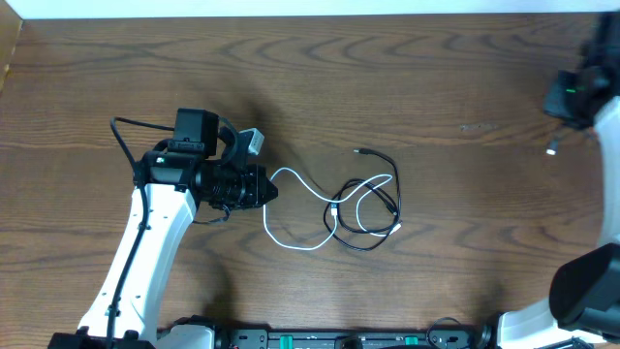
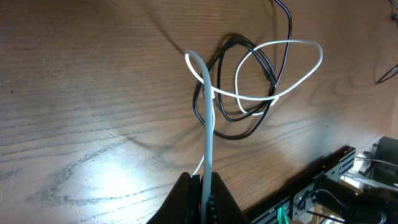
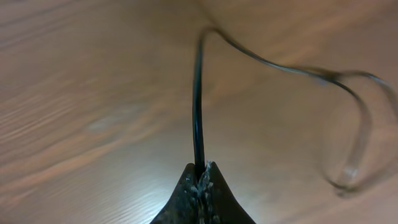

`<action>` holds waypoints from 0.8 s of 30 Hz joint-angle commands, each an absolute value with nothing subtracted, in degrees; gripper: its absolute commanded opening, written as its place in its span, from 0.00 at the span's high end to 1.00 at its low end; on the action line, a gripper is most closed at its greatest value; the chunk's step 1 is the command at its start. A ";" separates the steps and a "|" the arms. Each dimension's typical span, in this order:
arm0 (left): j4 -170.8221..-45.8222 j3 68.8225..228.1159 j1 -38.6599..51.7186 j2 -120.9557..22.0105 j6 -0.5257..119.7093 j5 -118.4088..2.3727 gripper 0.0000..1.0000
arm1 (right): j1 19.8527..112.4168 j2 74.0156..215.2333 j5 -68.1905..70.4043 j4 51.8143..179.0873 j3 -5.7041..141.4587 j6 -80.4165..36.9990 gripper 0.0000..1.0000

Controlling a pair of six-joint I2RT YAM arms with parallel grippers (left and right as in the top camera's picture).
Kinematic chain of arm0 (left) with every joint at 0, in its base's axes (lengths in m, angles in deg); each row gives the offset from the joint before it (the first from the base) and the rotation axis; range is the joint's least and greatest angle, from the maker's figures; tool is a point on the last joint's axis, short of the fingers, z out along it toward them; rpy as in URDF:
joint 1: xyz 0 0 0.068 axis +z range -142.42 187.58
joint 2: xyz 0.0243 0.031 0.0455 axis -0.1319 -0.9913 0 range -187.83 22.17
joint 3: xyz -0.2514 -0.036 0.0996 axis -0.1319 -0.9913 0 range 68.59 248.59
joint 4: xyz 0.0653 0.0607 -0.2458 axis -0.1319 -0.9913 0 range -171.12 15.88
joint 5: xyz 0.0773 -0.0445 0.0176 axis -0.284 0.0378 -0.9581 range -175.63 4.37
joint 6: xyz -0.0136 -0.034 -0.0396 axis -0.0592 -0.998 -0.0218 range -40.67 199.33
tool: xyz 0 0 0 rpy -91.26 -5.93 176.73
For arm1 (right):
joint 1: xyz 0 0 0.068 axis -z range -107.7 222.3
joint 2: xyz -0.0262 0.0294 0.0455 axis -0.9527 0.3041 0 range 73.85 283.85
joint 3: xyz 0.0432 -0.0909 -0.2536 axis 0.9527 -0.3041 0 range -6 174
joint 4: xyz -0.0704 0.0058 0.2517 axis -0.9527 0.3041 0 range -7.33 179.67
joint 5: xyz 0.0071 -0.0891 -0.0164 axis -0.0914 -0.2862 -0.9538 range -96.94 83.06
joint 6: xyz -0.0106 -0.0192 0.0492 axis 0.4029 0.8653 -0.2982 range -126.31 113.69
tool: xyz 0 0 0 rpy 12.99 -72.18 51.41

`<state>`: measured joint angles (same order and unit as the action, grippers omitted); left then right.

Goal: Untangle cables

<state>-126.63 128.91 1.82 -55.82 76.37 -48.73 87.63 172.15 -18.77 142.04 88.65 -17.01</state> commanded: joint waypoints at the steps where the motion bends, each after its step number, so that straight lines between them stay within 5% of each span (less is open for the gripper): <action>1: -126.82 128.71 1.71 -55.30 76.48 -49.23 0.92 | 93.07 171.69 -24.45 142.56 88.56 -17.32 0.99; 16: -127.02 128.71 1.71 -55.30 76.04 -49.23 0.92 | 109.95 171.69 -25.00 142.74 86.12 -23.15 0.97; 17: -127.02 128.71 1.71 -55.30 76.04 -49.23 0.92 | 110.38 171.69 -24.83 142.74 86.12 -23.70 0.91; 20: -127.02 128.71 1.71 -55.30 76.04 -49.23 0.92 | 111.02 171.69 -21.64 142.52 86.12 -24.68 0.46; 21: -127.04 128.71 1.71 -55.30 76.04 -49.23 0.92 | 111.00 171.69 -19.97 142.39 86.12 -24.68 0.38; 24: -127.04 128.71 1.71 -55.28 76.06 -49.23 0.92 | 110.89 171.69 -15.25 142.32 86.12 -24.66 0.34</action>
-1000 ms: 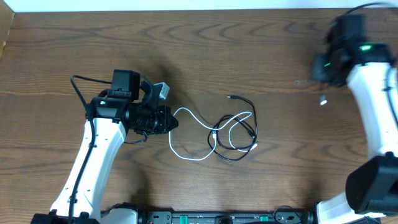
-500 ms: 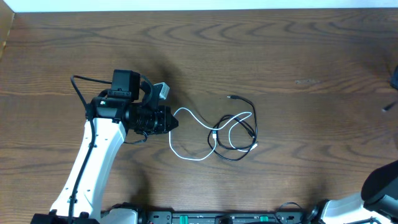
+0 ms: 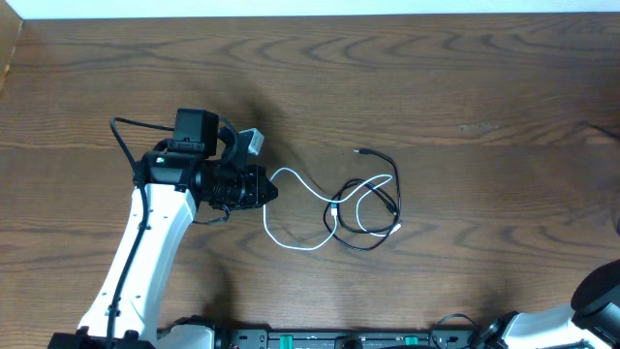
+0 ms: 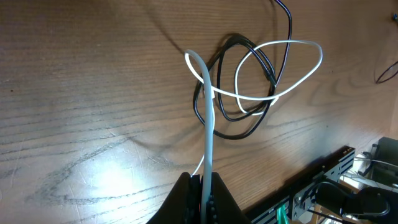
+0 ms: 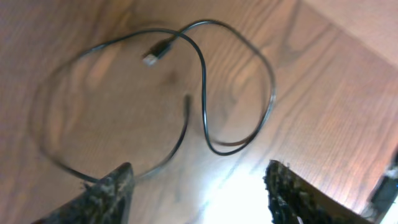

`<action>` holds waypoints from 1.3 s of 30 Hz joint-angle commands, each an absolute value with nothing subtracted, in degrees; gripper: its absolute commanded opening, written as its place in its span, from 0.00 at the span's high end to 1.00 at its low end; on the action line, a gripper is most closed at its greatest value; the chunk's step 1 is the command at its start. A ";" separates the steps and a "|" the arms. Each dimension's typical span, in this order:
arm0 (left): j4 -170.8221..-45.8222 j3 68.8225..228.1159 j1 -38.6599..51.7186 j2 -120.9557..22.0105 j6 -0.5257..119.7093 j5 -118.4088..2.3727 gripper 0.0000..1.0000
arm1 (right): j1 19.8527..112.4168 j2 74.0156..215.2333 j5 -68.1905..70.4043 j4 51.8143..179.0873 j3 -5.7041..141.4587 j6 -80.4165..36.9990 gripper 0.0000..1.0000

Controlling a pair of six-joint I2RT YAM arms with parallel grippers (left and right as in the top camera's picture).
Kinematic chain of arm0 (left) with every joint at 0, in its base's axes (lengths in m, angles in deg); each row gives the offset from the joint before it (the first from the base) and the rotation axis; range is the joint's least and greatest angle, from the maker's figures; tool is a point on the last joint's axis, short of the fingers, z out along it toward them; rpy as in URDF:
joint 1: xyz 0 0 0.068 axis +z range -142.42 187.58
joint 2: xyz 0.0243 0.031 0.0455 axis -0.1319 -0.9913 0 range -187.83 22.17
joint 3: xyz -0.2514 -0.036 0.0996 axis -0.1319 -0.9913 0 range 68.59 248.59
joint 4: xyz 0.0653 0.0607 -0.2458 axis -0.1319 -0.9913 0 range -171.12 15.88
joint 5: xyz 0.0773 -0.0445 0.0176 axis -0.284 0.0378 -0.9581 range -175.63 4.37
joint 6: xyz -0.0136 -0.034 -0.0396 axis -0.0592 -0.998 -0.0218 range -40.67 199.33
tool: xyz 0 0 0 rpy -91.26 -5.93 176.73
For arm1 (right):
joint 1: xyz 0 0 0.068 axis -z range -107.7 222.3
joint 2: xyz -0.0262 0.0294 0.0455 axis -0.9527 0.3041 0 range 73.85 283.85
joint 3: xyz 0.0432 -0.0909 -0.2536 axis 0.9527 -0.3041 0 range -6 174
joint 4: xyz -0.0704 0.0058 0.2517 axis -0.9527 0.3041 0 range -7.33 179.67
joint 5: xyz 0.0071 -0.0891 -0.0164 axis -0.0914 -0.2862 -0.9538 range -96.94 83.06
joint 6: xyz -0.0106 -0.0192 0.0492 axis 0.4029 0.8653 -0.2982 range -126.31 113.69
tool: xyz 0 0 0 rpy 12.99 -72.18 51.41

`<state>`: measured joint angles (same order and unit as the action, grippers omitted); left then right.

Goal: Untangle cables

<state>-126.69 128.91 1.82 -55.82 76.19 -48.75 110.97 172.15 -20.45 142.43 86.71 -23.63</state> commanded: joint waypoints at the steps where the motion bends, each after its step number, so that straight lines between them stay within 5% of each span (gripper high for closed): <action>1: -127.04 128.71 1.71 -55.30 76.06 -49.23 0.92 | 110.86 171.69 -14.07 142.30 86.12 -24.66 0.34; 16: -126.96 128.71 1.71 -55.30 76.06 -49.23 0.92 | 104.05 171.69 6.47 147.94 86.07 -15.22 0.31; 27: -122.78 128.71 1.71 -55.28 75.65 -46.32 0.92 | 82.21 171.72 13.62 150.56 81.07 0.85 0.21; 35: -112.88 129.43 1.71 -54.45 75.65 -36.64 0.92 | 67.76 171.74 20.13 140.14 70.93 -3.44 0.19; 39: -109.29 130.87 1.71 -52.30 75.62 -34.65 0.92 | 62.39 171.74 20.00 132.73 67.15 3.62 0.17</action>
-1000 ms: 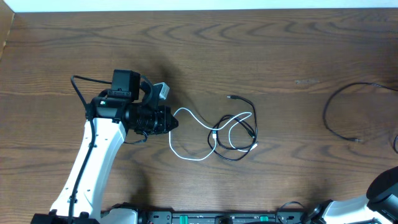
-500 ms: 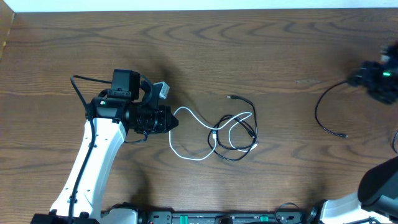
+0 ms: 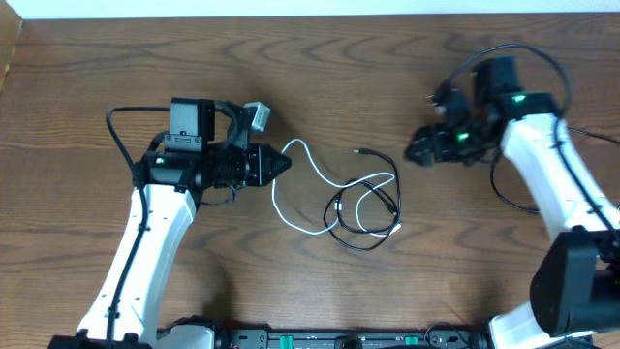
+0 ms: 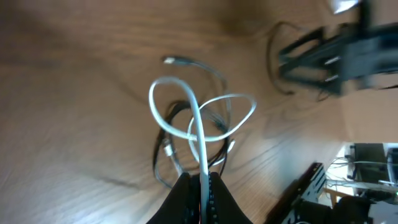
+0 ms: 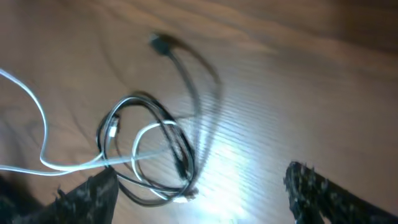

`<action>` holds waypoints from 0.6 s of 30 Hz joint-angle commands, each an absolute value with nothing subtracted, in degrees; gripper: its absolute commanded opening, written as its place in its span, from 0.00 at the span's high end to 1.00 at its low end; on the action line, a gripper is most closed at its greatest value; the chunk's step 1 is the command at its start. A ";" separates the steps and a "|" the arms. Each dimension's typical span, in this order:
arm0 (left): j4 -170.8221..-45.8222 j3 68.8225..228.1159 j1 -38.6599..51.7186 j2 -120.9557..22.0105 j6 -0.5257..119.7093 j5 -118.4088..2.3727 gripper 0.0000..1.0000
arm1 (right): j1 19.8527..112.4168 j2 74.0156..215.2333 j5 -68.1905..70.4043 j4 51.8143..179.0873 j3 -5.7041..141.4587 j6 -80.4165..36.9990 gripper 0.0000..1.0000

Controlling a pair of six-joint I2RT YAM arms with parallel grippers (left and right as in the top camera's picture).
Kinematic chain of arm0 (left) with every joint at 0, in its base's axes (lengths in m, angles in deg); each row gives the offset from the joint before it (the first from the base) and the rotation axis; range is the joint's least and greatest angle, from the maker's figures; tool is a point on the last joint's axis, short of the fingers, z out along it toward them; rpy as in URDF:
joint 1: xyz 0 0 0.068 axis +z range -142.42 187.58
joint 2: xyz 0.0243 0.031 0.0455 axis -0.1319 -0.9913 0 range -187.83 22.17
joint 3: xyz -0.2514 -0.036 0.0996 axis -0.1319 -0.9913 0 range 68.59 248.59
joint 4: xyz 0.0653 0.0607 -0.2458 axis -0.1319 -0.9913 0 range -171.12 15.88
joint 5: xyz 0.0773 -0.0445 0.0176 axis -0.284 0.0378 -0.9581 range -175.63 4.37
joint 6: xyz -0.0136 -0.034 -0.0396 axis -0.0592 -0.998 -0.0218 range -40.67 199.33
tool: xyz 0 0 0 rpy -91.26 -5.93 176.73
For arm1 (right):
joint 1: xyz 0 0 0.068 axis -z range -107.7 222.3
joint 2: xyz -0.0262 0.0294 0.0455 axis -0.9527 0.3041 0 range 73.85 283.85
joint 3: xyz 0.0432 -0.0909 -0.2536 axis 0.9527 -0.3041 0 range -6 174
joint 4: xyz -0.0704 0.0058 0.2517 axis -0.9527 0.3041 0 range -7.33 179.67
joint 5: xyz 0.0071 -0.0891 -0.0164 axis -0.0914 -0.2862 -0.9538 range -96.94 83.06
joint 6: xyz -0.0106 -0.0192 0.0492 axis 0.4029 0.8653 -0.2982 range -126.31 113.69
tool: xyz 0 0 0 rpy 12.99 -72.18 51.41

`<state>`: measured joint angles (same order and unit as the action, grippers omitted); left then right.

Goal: Untangle cables
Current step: 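Reach the right gripper into the tangle and grasp the white cable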

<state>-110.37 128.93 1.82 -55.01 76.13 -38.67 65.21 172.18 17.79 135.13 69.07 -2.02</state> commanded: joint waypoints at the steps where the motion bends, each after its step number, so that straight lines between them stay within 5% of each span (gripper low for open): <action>1: -108.38 131.09 1.73 -51.49 75.62 -34.67 0.91 | 61.29 171.74 20.02 131.50 66.47 6.38 0.16; 7: -104.07 131.20 1.78 -45.99 72.56 -39.48 0.88 | 56.11 171.74 20.92 129.76 65.33 18.18 0.12; 18: -103.59 131.18 1.75 -43.30 71.89 -39.88 0.88 | 49.60 171.72 25.75 131.13 65.29 22.84 0.11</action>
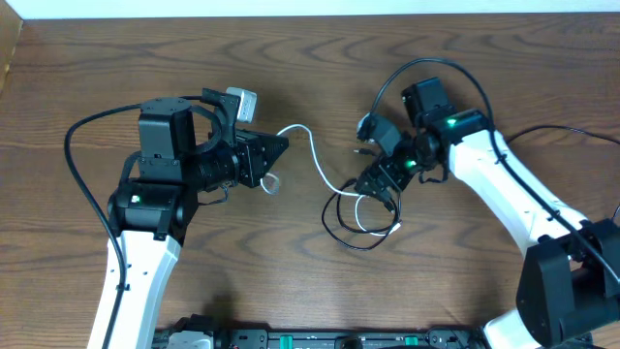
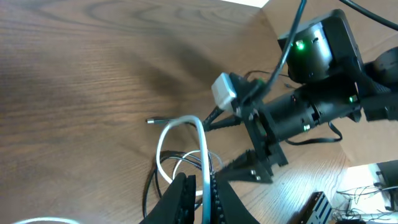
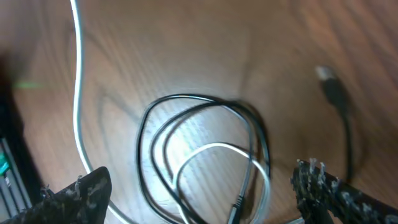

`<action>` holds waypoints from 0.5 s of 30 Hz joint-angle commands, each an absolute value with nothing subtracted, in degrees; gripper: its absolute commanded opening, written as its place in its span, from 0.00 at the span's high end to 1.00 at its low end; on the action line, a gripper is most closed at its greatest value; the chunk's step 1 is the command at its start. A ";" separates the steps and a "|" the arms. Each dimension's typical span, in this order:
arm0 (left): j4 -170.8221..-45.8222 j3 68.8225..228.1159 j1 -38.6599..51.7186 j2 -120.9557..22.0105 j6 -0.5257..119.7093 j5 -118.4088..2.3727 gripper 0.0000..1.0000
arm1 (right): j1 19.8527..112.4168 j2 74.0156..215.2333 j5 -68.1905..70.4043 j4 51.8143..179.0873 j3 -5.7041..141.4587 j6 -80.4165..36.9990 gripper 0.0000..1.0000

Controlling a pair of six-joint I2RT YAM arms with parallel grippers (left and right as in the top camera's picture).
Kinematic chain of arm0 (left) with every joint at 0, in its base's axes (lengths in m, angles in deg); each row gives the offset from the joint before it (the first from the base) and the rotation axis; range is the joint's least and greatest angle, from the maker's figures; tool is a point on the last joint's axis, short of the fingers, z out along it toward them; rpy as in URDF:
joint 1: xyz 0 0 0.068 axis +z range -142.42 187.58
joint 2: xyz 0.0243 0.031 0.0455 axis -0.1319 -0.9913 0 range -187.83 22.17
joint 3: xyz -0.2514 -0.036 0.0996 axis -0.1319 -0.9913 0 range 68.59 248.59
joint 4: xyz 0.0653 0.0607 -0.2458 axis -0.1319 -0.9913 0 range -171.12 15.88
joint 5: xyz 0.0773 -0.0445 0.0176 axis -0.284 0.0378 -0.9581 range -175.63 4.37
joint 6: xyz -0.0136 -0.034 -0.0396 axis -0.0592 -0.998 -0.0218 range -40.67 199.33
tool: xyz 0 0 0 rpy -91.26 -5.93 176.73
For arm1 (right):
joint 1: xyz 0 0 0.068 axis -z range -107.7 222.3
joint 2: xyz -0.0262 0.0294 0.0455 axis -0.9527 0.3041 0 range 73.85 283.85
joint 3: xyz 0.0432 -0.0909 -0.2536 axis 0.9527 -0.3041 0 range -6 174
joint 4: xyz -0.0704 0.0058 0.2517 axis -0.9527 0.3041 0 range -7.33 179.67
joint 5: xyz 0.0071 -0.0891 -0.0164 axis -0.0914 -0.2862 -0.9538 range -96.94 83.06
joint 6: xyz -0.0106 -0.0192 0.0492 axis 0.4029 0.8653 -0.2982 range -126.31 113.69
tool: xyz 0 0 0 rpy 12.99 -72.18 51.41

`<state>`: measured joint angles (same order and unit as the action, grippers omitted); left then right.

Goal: Untangle cables
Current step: 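Reach the right gripper into the tangle and grasp the white cable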

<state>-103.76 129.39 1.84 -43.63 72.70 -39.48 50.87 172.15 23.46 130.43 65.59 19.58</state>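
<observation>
A tangle of black cable loops (image 1: pixel 363 225) lies mid-table with a white cable (image 1: pixel 317 155) threaded through it. My left gripper (image 1: pixel 278 145) is shut on the white cable (image 2: pixel 200 140), which arches up from the tangle; a short free end curls below it. My right gripper (image 1: pixel 376 182) hovers open just over the tangle's upper edge. In the right wrist view the black coil (image 3: pixel 205 134) and a white loop lie between its spread fingers (image 3: pixel 76 194). The black cable's plug (image 1: pixel 358 151) (image 3: pixel 328 79) points left, free of the loops.
The right arm (image 2: pixel 305 102) fills the left wrist view beyond the tangle. A thin black lead (image 1: pixel 572 133) runs along the table to the right edge. Bare wood surrounds the tangle; the table's front rail (image 1: pixel 320 339) is at the bottom.
My right gripper has moved left and down from beside the plug to just over the tangle, still open. My left gripper has shifted up-table, carrying the white cable into a higher arch.
My right gripper was shut on a black cable at the far right edge, then open above that cable lying loose. It then returned toward the middle and now hovers over the tangle. My left gripper stayed shut on the white cable throughout.
</observation>
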 commanded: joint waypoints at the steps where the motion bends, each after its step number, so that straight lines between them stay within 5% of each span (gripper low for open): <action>1: -103.59 131.20 1.75 -43.30 71.89 -39.88 0.88 | 49.16 171.74 25.84 131.77 65.29 23.80 0.11; 15: -110.10 131.18 1.75 -43.32 71.73 -53.95 0.88 | 48.73 171.67 23.46 127.59 65.66 25.50 0.08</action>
